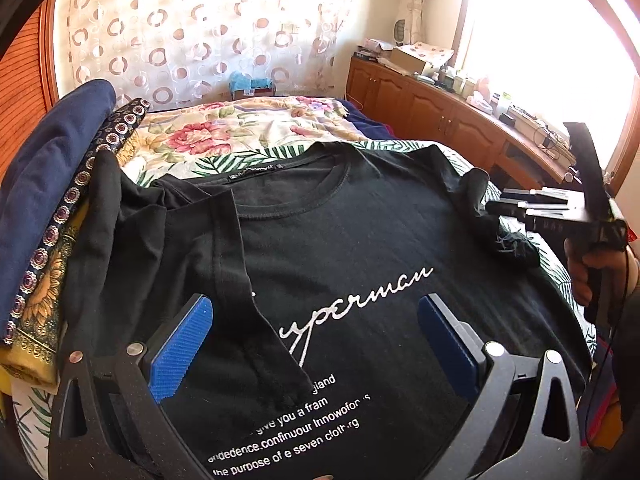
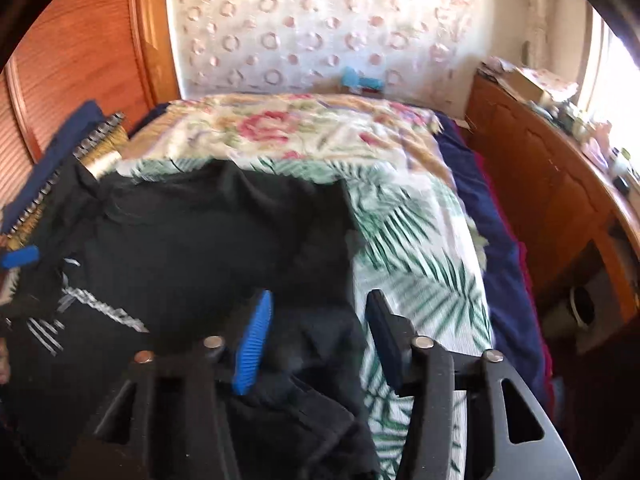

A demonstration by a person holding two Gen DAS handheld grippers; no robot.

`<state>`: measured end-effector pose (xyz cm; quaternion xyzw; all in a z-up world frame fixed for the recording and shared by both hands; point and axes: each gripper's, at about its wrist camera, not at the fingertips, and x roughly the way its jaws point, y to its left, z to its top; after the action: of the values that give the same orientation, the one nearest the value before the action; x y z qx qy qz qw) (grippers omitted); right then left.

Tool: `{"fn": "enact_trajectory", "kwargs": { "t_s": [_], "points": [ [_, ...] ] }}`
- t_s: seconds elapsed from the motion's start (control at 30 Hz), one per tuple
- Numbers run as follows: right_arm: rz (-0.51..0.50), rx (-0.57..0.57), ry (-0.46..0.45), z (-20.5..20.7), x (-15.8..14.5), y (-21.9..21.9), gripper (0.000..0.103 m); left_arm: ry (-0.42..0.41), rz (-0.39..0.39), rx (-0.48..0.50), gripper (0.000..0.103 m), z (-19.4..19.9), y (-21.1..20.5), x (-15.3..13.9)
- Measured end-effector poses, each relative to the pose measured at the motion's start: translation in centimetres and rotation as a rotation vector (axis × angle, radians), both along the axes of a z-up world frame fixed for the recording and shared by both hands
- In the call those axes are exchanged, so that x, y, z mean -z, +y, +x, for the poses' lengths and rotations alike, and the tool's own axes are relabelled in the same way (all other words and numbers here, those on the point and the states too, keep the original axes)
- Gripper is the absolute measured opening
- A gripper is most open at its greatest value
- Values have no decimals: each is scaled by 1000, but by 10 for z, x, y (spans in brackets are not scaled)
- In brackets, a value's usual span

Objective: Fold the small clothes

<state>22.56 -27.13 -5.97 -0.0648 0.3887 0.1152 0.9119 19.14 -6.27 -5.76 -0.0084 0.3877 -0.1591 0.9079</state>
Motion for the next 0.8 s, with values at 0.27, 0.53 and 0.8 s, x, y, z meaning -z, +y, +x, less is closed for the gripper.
{"fn": "enact_trajectory", "kwargs": {
  "t_s": [0.27, 0.53, 0.8],
  "points": [
    [76, 19, 67, 3, 17, -14, 52, 7, -1, 15, 103, 0, -4, 2],
    [69, -43, 32, -1, 10, -9, 4, 14, -1, 5, 103, -1, -2, 4],
    [95, -131, -32, -3, -9, 11, 0, 15, 2, 7, 103, -3, -2, 4]
  ]
}}
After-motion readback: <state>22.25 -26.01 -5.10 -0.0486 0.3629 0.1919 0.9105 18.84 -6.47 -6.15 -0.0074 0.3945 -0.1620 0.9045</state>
